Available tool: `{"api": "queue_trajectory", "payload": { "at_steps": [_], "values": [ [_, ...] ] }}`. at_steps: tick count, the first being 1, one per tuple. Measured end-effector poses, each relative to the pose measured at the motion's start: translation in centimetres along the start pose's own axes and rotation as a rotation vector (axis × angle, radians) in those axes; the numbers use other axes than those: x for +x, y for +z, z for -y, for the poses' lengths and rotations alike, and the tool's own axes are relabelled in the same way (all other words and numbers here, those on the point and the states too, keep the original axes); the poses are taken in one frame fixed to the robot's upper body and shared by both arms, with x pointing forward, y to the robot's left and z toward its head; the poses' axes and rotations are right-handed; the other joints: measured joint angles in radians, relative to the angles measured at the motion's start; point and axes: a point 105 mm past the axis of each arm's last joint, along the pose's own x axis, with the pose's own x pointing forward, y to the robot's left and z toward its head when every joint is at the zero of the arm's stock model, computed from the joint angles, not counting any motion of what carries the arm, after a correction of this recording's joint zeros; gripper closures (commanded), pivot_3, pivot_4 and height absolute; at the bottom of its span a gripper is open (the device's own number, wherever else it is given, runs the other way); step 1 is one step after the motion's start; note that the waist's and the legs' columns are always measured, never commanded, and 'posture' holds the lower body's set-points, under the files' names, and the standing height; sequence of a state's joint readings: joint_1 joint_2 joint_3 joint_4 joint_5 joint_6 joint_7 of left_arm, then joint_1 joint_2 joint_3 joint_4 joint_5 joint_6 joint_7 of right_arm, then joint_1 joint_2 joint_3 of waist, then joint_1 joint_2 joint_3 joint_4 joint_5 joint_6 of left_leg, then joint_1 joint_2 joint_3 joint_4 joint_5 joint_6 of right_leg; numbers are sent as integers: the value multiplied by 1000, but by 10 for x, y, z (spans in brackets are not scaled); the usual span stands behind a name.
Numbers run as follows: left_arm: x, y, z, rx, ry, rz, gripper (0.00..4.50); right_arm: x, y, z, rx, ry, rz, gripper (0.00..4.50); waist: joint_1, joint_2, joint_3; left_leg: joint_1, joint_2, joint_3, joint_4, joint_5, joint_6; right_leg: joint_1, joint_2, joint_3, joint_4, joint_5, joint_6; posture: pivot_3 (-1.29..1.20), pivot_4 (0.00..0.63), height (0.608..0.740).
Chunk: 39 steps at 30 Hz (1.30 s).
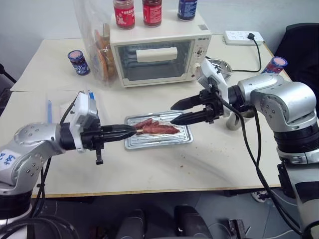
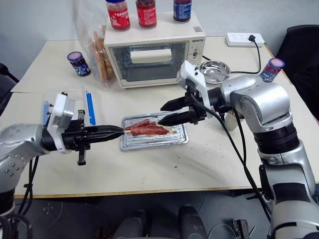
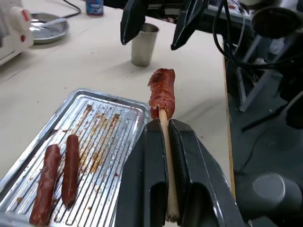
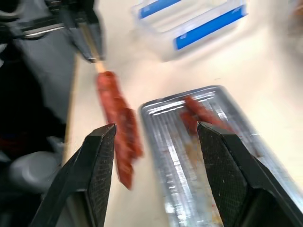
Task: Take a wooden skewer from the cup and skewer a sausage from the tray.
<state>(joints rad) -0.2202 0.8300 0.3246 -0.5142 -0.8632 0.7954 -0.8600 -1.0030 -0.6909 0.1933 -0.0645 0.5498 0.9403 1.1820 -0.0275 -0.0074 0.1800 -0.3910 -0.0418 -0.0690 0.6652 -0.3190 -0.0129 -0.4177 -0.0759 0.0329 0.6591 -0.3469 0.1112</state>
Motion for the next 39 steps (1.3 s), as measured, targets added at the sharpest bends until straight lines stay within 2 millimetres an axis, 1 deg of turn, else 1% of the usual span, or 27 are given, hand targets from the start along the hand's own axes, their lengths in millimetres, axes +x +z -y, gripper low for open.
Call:
{"api": "queue_trajectory", "payload": {
  "at_steps": [2,3,5,6,8,10,13,16,18,21,24,26,29,30,33,34,35,36,37,39],
  "values": [
    [-9,-3,0,-20,67,8,4500,-1,2,1,-9,-19,15,1690,0,0,0,0,0,0,0,0,0,0,0,0,0,0,0,0,150,740],
    [-13,-3,-1,-28,89,13,4500,-1,4,1,-13,-25,21,1514,-1,0,0,0,0,0,0,0,0,0,0,0,0,0,0,0,150,740],
    [-26,-6,-3,-58,192,50,4500,-1,10,2,-9,-41,64,1203,-2,0,0,0,0,0,0,0,0,0,0,0,0,0,0,0,150,740],
    [-30,-7,-5,-70,225,63,4500,-2,11,2,-2,-45,77,928,-2,0,0,0,1,0,0,0,0,0,0,0,0,0,0,0,150,740],
    [-47,-9,-13,-105,360,113,4500,-1,16,2,16,-52,111,377,0,0,0,0,1,0,0,0,0,0,0,0,0,0,0,0,150,740],
    [-54,-10,-18,-121,434,143,4500,2,19,0,3,-57,121,35,0,0,0,0,0,0,0,0,0,0,0,0,0,0,0,0,150,740],
    [-71,-11,-30,-158,599,235,4500,7,24,-2,-9,-86,162,35,1,-1,-1,0,0,0,0,0,0,0,0,0,0,0,0,0,150,740],
    [-92,-18,-45,-198,795,318,4500,9,19,0,21,-124,179,35,2,-2,-1,0,0,0,1,0,0,0,0,-1,0,0,0,0,150,740],
    [-107,-24,-60,-212,934,353,4500,12,15,-2,35,-135,186,35,3,-2,-1,0,0,0,1,0,0,1,0,-1,0,0,0,0,150,740],
    [-123,-33,-84,-225,1099,382,4500,14,16,-8,46,-136,209,35,3,-3,-2,1,0,0,1,0,0,1,0,-1,1,0,0,0,150,740],
    [-127,-41,-102,-237,1179,374,4500,15,17,-12,48,-142,218,35,2,-3,-2,1,-1,0,1,0,0,1,0,-1,1,0,0,0,150,740],
    [-125,-46,-115,-252,1201,375,4500,16,17,-15,52,-144,223,35,2,-3,-2,0,-1,0,1,0,0,0,0,-1,1,0,0,0,150,740],
    [-117,-53,-127,-271,1198,355,4500,14,17,-19,55,-153,236,35,2,-4,-2,0,-1,0,1,0,0,0,0,-1,1,0,0,0,150,740],
    [-114,-56,-131,-280,1188,348,4050,13,17,-19,59,-159,237,0,0,-4,-2,0,-1,0,1,0,0,0,0,-1,1,0,0,0,150,740],
    [-105,-61,-139,-291,1160,330,3376,13,16,-20,63,-173,239,0,-3,-4,-2,1,0,0,0,0,0,0,0,-2,1,0,0,0,150,740],
    [-105,-61,-140,-290,1154,333,3079,13,15,-20,66,-174,239,0,-4,-4,-2,1,0,0,0,0,0,0,0,-2,1,0,0,0,150,740],
    [-104,-60,-140,-285,1146,333,2922,13,14,-20,71,-177,240,0,-4,-4,-2,0,0,0,0,0,0,0,0,-2,1,0,0,0,150,740],
    [-104,-58,-139,-273,1136,329,2663,13,12,-20,77,-182,239,0,-3,-4,-2,0,0,0,0,0,0,0,0,-2,1,0,0,0,150,740],
    [-105,-57,-139,-264,1132,321,2465,13,11,-20,82,-183,239,0,-3,-4,-2,0,0,0,0,0,0,0,0,-2,1,0,0,0,150,740],
    [-110,-56,-131,-239,1121,290,2465,11,9,-21,84,-189,236,0,-5,-4,-2,0,0,0,0,0,0,0,0,-1,1,0,0,0,150,740]
  ]
}}
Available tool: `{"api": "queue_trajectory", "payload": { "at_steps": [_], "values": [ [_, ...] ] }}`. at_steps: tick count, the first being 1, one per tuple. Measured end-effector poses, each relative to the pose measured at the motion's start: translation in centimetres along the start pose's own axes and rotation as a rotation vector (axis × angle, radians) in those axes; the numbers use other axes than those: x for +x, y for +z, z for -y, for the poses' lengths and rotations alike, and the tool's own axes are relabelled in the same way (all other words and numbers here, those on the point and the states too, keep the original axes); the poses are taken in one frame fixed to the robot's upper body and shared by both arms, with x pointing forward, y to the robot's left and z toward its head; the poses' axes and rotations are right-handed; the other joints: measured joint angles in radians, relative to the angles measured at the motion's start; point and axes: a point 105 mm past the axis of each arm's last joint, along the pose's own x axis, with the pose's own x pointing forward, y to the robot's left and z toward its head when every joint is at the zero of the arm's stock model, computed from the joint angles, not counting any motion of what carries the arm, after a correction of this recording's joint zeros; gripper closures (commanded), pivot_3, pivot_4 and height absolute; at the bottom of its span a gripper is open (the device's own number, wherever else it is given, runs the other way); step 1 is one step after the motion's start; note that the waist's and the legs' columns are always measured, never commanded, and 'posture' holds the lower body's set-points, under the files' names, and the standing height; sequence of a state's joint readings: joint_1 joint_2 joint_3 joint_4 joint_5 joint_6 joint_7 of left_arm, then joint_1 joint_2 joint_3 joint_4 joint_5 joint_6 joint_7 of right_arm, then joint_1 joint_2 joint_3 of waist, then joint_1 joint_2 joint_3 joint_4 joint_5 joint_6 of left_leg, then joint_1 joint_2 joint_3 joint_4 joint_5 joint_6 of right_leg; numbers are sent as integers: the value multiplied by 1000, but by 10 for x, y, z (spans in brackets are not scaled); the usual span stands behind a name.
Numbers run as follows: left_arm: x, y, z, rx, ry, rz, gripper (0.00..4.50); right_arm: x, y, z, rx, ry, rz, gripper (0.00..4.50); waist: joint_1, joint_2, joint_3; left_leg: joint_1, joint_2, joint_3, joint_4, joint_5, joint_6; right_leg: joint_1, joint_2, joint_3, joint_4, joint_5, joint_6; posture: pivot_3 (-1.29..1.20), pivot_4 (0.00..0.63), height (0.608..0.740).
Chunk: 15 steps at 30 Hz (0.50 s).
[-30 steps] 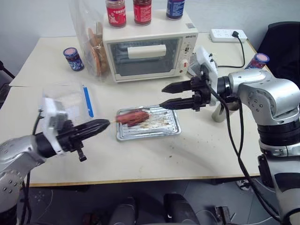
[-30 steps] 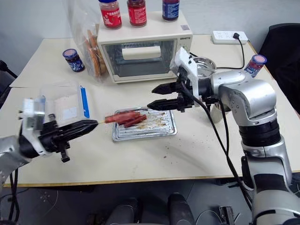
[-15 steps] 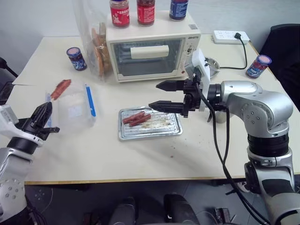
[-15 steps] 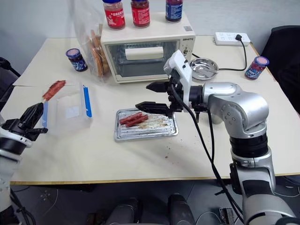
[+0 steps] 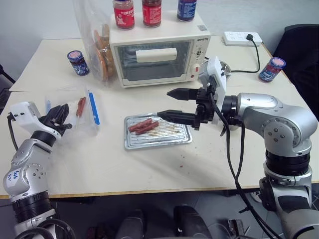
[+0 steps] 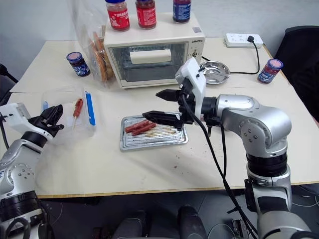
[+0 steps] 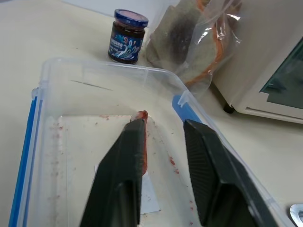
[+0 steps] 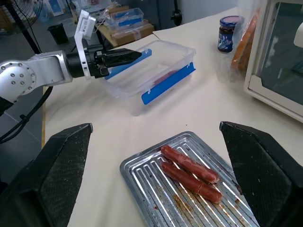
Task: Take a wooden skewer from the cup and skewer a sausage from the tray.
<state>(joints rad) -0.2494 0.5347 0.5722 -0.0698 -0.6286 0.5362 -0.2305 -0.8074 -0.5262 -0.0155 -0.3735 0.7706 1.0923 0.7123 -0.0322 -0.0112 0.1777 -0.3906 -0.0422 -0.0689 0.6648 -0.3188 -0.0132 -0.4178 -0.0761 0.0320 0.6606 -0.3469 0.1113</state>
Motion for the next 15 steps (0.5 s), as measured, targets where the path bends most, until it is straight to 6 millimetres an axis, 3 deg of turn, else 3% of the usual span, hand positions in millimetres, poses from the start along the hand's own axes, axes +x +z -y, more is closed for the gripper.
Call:
{"api": "queue_trajectory", "payload": {
  "at_steps": [5,11,15],
  "values": [
    [-49,11,0,111,-57,-70,2465,-13,-2,6,-10,-47,-11,0,0,0,0,0,1,0,-2,0,0,0,0,0,-2,0,0,0,150,740],
    [-124,35,-13,215,-93,-189,2465,-33,-3,6,-58,-13,-77,0,6,1,1,3,1,0,-2,-1,1,5,-1,0,-7,0,-1,0,150,740],
    [-144,48,-22,251,-64,-205,2465,-41,-3,3,-61,40,-100,0,16,1,1,4,1,0,-2,-2,3,7,-1,-1,-8,0,-1,0,150,740]
  ]
}}
